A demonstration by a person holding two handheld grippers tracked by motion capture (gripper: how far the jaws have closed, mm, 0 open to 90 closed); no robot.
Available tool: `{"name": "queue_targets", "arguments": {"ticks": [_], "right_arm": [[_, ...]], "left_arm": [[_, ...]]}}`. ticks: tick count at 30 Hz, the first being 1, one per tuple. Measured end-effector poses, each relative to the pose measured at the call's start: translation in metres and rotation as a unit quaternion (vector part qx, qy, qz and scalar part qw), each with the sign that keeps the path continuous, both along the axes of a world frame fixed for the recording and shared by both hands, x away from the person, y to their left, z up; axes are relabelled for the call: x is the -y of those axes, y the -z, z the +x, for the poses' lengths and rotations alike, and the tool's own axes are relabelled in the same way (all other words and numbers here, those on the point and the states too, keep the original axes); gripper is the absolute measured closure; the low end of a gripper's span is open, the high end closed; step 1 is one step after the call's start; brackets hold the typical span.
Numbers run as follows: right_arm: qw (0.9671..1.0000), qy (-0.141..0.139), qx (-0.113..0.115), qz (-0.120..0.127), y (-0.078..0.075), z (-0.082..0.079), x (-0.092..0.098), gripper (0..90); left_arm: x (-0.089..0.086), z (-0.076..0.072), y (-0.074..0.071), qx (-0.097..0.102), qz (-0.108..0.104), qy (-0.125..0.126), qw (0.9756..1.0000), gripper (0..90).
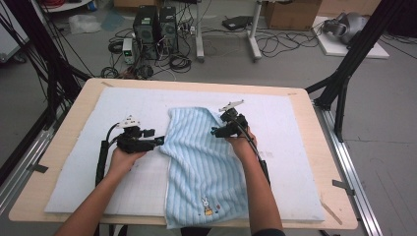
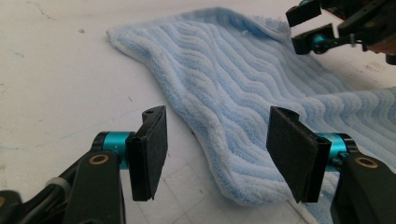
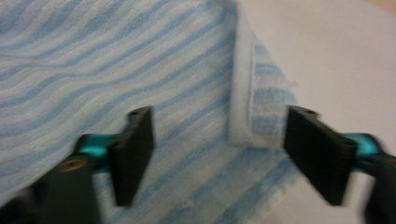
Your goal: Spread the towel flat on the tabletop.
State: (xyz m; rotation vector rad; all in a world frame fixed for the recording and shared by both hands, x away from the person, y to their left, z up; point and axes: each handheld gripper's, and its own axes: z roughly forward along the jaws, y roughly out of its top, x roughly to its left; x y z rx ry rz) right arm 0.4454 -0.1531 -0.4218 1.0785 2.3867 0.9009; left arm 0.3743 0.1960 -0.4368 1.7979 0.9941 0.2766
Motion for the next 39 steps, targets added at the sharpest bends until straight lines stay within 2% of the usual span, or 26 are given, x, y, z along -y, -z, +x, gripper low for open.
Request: {"name": "queue_targets", "arguments": {"ticks": [3, 6, 8, 10, 13, 15, 17, 19, 21, 23, 24, 25, 27, 28, 29, 30, 31, 32, 34, 37, 39], "right_arm": [[0.9996, 0.01, 0.01, -0.023, 0.002, 0.006, -0.001, 47.6], [0.999, 0.022, 0.02, -0.034, 0.007, 0.01, 0.003, 51.2], [0.9988, 0.027, 0.012, -0.038, 0.012, 0.014, 0.005, 51.2], [0.9988, 0.031, 0.015, -0.036, 0.014, 0.016, 0.006, 52.2], [0.9975, 0.036, 0.033, -0.05, 0.014, 0.018, 0.008, 61.2], [0.9974, 0.031, 0.035, -0.055, 0.015, 0.019, 0.01, 73.9], [0.9954, 0.028, 0.049, -0.077, 0.014, 0.02, 0.01, 81.3], [0.9943, 0.043, 0.052, -0.083, 0.013, 0.023, 0.013, 83.1], [0.9936, 0.06, 0.043, -0.086, 0.01, 0.031, 0.016, 83.5], [0.991, 0.079, 0.057, -0.091, 0.002, 0.038, 0.018, 83.8], [0.9895, 0.094, 0.057, -0.093, -0.002, 0.042, 0.017, 83.9], [0.9863, 0.106, 0.07, -0.105, -0.006, 0.046, 0.017, 83.9], [0.9774, 0.151, 0.095, -0.113, -0.016, 0.052, 0.017, 83.5], [0.9733, 0.176, 0.101, -0.107, -0.02, 0.054, 0.017, 83.1], [0.971, 0.189, 0.105, -0.102, -0.023, 0.056, 0.019, 79.6], [0.9712, 0.196, 0.095, -0.096, -0.022, 0.057, 0.018, 67.5], [0.9712, 0.2, 0.079, -0.102, -0.02, 0.059, 0.016, 61.1], [0.9714, 0.193, 0.081, -0.112, -0.018, 0.057, 0.013, 60.9], [0.974, 0.174, 0.074, -0.124, -0.015, 0.054, 0.008, 56.5], [0.9788, 0.159, 0.07, -0.109, -0.018, 0.05, 0.006, 55.1], [0.9808, 0.148, 0.077, -0.102, -0.024, 0.047, 0.006, 53.8]], "left_arm": [[0.0, 0.0, 0.001, -0.003, 0.003, 0.001, 1.0, 38.9], [-0.001, 0.0, 0.001, -0.005, 0.0, -0.002, 1.0, 39.0], [-0.002, 0.0, 0.001, -0.005, -0.001, -0.004, 1.0, 39.0], [-0.002, 0.0, 0.001, -0.005, -0.002, -0.006, 1.0, 39.0], [-0.003, 0.0, 0.001, -0.005, -0.003, -0.007, 1.0, 39.0], [-0.003, 0.001, 0.002, -0.008, -0.003, -0.008, 0.9999, 39.0], [-0.002, 0.001, 0.002, -0.009, -0.002, -0.008, 0.9999, 39.0], [-0.002, 0.001, 0.002, -0.01, -0.001, -0.009, 0.9999, 39.1], [-0.002, 0.0, 0.002, -0.01, 0.0, -0.01, 0.9999, 39.1], [-0.002, 0.0, 0.002, -0.009, 0.0, -0.01, 0.9999, 39.1], [-0.002, 0.0, 0.002, -0.01, 0.0, -0.01, 0.9999, 39.1], [-0.001, -0.001, 0.003, -0.009, 0.001, -0.01, 0.9999, 39.1], [-0.001, -0.001, 0.003, -0.01, 0.002, -0.011, 0.9999, 39.1], [-0.001, -0.001, 0.003, -0.011, 0.003, -0.011, 0.9999, 39.2], [-0.001, -0.001, 0.004, -0.012, 0.003, -0.012, 0.9999, 39.2], [-0.002, -0.001, 0.004, -0.013, 0.005, -0.013, 0.9998, 39.2], [-0.003, 0.0, 0.004, -0.014, 0.004, -0.016, 0.9998, 39.3], [-0.004, 0.0, 0.004, -0.014, 0.003, -0.018, 0.9997, 39.3], [-0.005, 0.0, 0.004, -0.016, 0.002, -0.021, 0.9996, 39.3], [-0.005, 0.0, 0.004, -0.016, 0.004, -0.021, 0.9996, 39.3], [-0.004, 0.0, 0.004, -0.014, 0.004, -0.023, 0.9996, 39.3]]}}
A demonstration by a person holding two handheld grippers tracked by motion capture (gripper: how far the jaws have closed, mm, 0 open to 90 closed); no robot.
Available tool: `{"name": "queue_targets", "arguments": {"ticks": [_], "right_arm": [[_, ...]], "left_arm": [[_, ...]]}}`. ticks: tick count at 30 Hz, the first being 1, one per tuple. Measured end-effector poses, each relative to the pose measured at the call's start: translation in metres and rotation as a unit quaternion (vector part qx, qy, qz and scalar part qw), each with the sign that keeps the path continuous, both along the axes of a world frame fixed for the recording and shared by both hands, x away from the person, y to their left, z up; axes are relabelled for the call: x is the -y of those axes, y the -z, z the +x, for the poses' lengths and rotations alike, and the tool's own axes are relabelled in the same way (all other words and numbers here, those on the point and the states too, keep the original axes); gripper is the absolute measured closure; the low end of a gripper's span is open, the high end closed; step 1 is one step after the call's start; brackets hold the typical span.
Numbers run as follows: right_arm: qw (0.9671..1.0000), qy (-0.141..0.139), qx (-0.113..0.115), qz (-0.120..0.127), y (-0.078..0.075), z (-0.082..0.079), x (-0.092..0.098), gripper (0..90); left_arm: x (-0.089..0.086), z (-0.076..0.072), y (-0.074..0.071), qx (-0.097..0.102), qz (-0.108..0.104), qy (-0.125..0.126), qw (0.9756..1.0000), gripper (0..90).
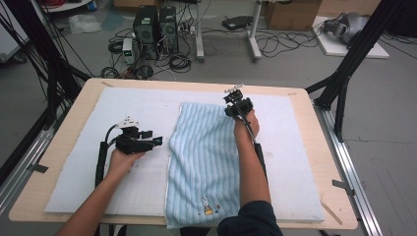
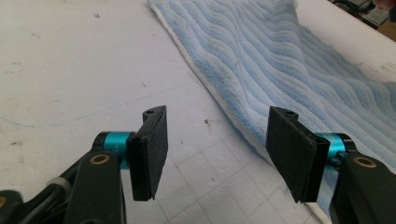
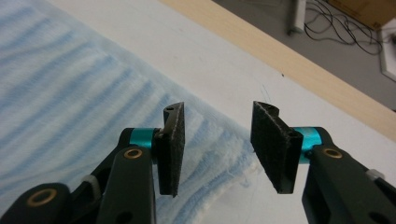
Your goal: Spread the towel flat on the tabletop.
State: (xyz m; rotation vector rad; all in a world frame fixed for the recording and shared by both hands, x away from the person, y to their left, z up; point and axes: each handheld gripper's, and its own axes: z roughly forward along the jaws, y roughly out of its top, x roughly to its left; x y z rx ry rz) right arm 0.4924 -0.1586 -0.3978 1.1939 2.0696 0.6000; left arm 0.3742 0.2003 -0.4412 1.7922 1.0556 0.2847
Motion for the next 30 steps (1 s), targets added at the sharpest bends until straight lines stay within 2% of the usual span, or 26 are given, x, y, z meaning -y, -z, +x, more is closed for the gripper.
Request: {"name": "queue_targets", "arguments": {"ticks": [3, 5, 8, 9, 18, 21, 22, 23, 25, 27, 29, 30], "right_arm": [[0.9992, -0.017, -0.01, 0.036, -0.006, -0.004, 0.0, 50.2], [0.9981, -0.032, -0.024, 0.047, -0.008, -0.008, -0.001, 50.1], [0.9973, -0.052, -0.02, 0.049, -0.009, -0.017, 0.0, 51.4], [0.9968, -0.053, -0.025, 0.055, -0.008, -0.02, 0.002, 51.4], [0.9941, -0.05, -0.061, 0.074, 0.017, -0.054, 0.026, 54.5], [0.99, -0.064, -0.081, 0.096, 0.026, -0.066, 0.031, 63.5], [0.9889, -0.068, -0.092, 0.094, 0.029, -0.07, 0.031, 68.9], [0.9888, -0.073, -0.104, 0.079, 0.033, -0.072, 0.031, 73.2], [0.9882, -0.077, -0.103, 0.084, 0.034, -0.074, 0.033, 86.5], [0.9918, -0.064, -0.098, 0.051, 0.032, -0.075, 0.035, 88.5], [0.993, -0.046, -0.095, 0.053, 0.033, -0.074, 0.044, 88.4], [0.9944, -0.032, -0.091, 0.042, 0.032, -0.074, 0.046, 88.5]], "left_arm": [[0.0, 0.0, 0.0, -0.003, 0.003, 0.001, 1.0, 39.4], [0.0, 0.0, 0.001, -0.003, 0.003, 0.002, 1.0, 39.3], [0.0, 0.0, 0.001, -0.002, 0.002, 0.001, 1.0, 39.4], [0.0, 0.0, 0.001, -0.002, 0.001, -0.001, 1.0, 39.4], [-0.002, 0.0, 0.0, 0.002, 0.0, -0.005, 1.0, 39.5], [-0.002, 0.001, 0.0, 0.001, 0.0, -0.006, 1.0, 39.5], [-0.001, 0.001, 0.0, 0.001, 0.0, -0.007, 1.0, 39.5], [-0.001, 0.001, 0.0, 0.001, 0.0, -0.007, 1.0, 39.5], [-0.001, 0.001, 0.0, 0.002, 0.0, -0.006, 1.0, 39.5], [-0.001, 0.001, 0.0, 0.003, 0.001, -0.005, 1.0, 39.5], [-0.001, 0.0, -0.001, 0.002, -0.002, -0.008, 1.0, 39.5], [-0.001, 0.001, 0.0, 0.002, -0.002, -0.008, 1.0, 39.5]]}}
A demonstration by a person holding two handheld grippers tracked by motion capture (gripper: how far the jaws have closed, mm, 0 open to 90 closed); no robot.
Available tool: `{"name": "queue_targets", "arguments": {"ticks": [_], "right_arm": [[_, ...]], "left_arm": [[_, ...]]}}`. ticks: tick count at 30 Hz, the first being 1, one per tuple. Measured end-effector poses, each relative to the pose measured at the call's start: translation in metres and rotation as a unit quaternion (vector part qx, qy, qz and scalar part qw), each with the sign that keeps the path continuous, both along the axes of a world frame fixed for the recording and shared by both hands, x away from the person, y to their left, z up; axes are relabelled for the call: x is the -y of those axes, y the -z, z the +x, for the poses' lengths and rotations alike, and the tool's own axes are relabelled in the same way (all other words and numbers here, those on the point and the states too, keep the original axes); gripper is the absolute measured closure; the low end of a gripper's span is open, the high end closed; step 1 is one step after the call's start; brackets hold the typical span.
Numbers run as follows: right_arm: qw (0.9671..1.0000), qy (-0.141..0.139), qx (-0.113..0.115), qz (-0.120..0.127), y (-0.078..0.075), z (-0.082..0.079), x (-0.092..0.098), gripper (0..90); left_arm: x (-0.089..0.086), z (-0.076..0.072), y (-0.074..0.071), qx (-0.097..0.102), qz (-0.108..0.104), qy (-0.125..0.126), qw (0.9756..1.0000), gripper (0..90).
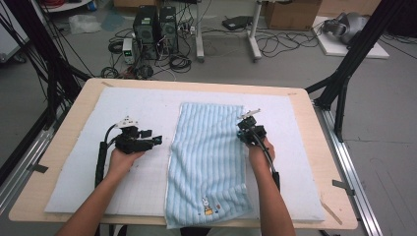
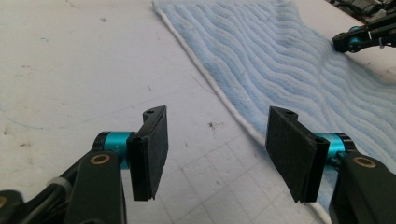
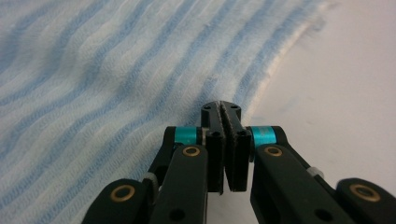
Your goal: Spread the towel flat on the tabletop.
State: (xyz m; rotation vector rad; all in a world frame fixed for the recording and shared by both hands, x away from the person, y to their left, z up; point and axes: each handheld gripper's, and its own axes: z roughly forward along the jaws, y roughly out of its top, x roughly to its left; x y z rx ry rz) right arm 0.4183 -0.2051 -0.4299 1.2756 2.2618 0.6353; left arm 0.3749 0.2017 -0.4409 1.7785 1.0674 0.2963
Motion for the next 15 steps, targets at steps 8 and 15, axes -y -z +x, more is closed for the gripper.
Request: {"name": "queue_targets", "arguments": {"ticks": [8, 15], "right_arm": [[0.9974, 0.022, 0.037, 0.059, -0.002, -0.02, 0.023, 65.9], [0.9913, 0.011, 0.08, 0.104, -0.014, -0.055, 0.033, 42.4]], "left_arm": [[0.004, 0.001, 0.003, -0.001, 0.01, 0.006, 0.9999, 39.6], [0.008, 0.002, 0.006, 0.0, 0.021, 0.004, 0.9998, 39.5]]}}
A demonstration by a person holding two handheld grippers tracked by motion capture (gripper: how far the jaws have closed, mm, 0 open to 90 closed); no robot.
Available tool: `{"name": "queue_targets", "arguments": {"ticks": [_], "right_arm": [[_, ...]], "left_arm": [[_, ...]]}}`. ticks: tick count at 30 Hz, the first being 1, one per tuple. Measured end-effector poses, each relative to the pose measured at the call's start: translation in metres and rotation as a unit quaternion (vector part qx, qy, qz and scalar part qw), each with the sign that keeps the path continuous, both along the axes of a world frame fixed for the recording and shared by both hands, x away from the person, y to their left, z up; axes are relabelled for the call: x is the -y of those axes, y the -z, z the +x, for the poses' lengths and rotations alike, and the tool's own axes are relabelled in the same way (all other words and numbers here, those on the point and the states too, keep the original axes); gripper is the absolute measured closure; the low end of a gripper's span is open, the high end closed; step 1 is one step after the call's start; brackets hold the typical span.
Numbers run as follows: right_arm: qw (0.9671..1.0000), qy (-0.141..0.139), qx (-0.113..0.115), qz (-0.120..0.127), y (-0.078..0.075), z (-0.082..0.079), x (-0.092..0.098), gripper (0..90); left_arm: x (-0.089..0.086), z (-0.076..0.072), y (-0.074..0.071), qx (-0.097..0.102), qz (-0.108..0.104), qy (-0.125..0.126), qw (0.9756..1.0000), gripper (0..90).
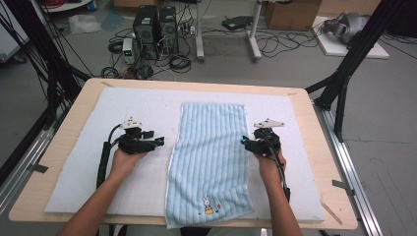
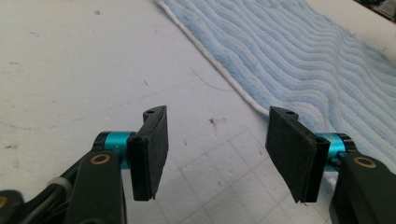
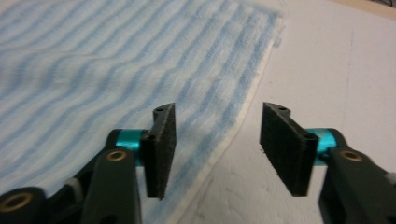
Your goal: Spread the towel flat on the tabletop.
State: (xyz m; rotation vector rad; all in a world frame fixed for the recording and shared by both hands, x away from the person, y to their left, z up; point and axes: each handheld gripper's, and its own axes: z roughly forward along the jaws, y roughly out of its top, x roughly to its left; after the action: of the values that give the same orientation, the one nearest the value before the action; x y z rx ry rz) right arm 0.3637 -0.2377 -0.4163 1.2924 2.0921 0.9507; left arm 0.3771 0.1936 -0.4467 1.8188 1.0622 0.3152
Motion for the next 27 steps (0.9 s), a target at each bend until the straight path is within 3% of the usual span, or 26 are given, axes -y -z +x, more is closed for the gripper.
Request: {"name": "queue_targets", "arguments": {"ticks": [5, 10, 20, 23, 27], "right_arm": [[0.9999, -0.014, 0.008, 0.004, 0.002, -0.025, 0.005, 34.7], [0.9996, -0.022, 0.007, 0.013, 0.007, -0.035, 0.009, 30.7], [0.9993, -0.027, 0.013, 0.021, 0.007, -0.037, 0.014, 29.7], [0.9993, -0.027, 0.013, 0.02, 0.008, -0.037, 0.015, 29.7], [0.9994, -0.026, 0.011, 0.021, 0.008, -0.037, 0.015, 29.7]], "left_arm": [[0.007, 0.0, 0.0, 0.007, 0.001, 0.01, 0.9999, 39.7], [0.019, 0.008, -0.003, 0.013, -0.026, 0.01, 0.9995, 41.1], [0.052, 0.039, -0.008, 0.007, -0.006, -0.004, 0.9999, 40.9], [0.062, 0.055, -0.008, -0.011, 0.013, -0.007, 0.9998, 40.9], [0.075, 0.071, -0.008, -0.017, 0.024, -0.02, 0.9994, 40.9]]}}
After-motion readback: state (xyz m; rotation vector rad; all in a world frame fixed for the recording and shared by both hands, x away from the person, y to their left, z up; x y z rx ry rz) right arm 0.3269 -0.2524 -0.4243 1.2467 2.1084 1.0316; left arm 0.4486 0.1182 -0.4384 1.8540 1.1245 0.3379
